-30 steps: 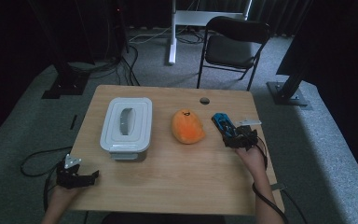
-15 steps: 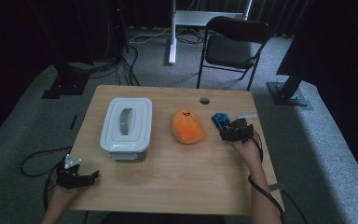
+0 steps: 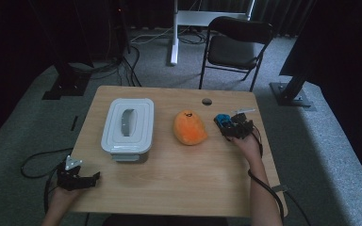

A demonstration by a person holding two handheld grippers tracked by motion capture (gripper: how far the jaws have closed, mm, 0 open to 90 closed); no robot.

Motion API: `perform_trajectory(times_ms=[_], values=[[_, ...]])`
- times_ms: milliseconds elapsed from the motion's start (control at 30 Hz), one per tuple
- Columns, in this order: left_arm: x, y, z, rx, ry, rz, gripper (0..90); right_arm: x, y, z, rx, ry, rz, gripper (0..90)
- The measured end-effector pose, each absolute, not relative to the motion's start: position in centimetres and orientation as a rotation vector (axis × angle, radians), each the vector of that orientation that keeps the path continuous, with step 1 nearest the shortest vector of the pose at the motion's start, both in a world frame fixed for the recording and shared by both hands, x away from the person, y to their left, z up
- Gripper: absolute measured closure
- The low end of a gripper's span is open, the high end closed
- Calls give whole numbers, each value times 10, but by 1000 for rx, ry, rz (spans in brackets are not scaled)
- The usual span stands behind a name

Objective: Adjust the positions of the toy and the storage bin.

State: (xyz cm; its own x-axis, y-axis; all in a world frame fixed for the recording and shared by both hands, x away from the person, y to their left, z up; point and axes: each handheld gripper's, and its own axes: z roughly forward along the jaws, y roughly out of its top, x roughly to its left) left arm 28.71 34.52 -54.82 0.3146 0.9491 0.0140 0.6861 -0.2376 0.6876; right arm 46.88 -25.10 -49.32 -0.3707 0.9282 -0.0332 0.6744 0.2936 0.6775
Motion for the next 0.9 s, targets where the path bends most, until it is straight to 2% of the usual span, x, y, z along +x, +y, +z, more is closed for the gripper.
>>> perform_trajectory(times_ms=[900], values=[[287,345,-548,2007,1441,590,4,505,-260,-527,1571,2165,730,108]])
